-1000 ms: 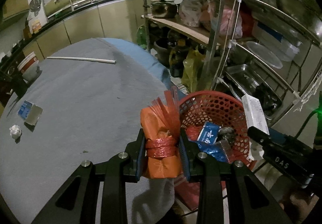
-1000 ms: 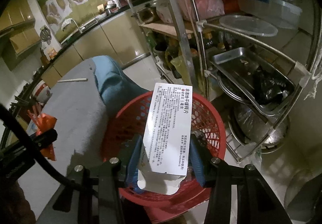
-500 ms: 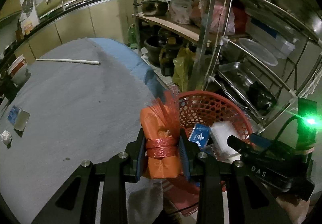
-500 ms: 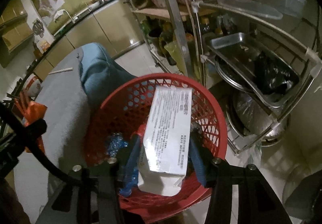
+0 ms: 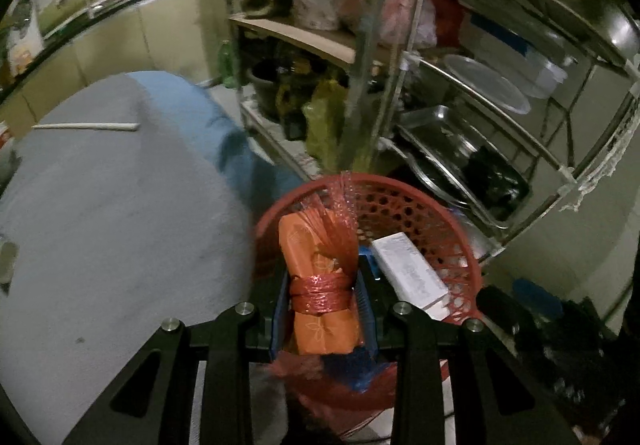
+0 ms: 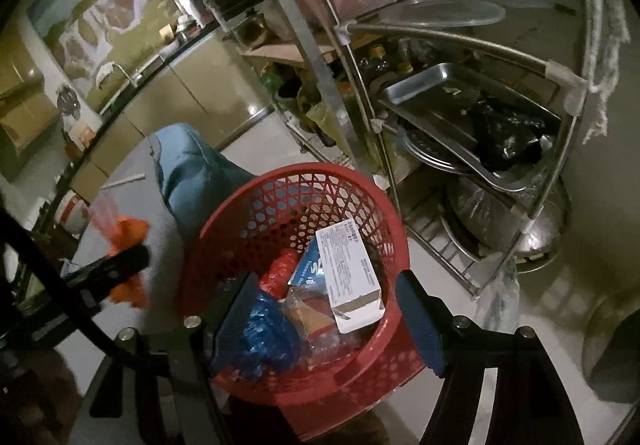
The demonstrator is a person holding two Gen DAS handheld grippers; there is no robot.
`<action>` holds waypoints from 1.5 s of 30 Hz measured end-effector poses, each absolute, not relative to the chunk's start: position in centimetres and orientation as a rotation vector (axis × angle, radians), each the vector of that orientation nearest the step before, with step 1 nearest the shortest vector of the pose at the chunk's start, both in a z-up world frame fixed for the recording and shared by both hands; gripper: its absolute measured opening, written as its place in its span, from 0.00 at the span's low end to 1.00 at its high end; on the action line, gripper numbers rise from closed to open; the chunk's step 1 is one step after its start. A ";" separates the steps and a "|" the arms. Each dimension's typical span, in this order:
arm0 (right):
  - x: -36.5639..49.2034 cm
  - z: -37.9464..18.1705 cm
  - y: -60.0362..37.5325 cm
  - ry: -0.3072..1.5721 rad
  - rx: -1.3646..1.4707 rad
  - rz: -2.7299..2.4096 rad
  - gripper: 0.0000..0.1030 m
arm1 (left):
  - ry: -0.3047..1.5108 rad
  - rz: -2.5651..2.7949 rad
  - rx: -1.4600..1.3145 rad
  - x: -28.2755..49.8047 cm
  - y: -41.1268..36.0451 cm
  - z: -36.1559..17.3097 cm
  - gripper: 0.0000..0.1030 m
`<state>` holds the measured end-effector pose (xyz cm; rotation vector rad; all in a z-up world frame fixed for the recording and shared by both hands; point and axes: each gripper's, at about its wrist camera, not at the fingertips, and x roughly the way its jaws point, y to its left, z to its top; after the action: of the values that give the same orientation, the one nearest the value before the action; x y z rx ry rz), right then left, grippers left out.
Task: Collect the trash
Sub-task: 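Lower both tools into the red basket and open them to drop the items, then move both tools back over the table toward the tissue and blue box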
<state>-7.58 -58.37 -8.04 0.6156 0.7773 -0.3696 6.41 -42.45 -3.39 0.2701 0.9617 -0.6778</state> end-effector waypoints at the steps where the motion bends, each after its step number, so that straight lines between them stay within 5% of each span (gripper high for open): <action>1: -7.8 -7.9 -58.3 0.771 0.616 -0.369 0.72 | 0.968 -0.690 0.277 6.6 -43.1 -3.6 0.34; 5: -8.2 -7.2 -58.0 0.755 0.614 -0.368 0.72 | 0.997 -0.715 0.246 7.3 -43.7 -3.9 0.65; 8: -8.4 -7.2 -57.9 0.753 0.620 -0.364 0.72 | 0.968 -0.716 0.230 7.5 -42.9 -3.1 0.70; 28: -6.3 -4.5 -51.9 0.725 0.564 -0.238 0.72 | 0.891 -0.470 0.092 8.1 -26.3 0.1 0.70; 45: 3.8 -2.8 -31.9 0.852 0.214 0.166 0.72 | 0.924 -0.002 -0.143 11.3 -2.3 -3.1 0.71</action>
<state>3.77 -31.95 -2.78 0.2143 0.8524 0.1656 11.28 -2.27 -3.07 -0.1430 0.9243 -0.0016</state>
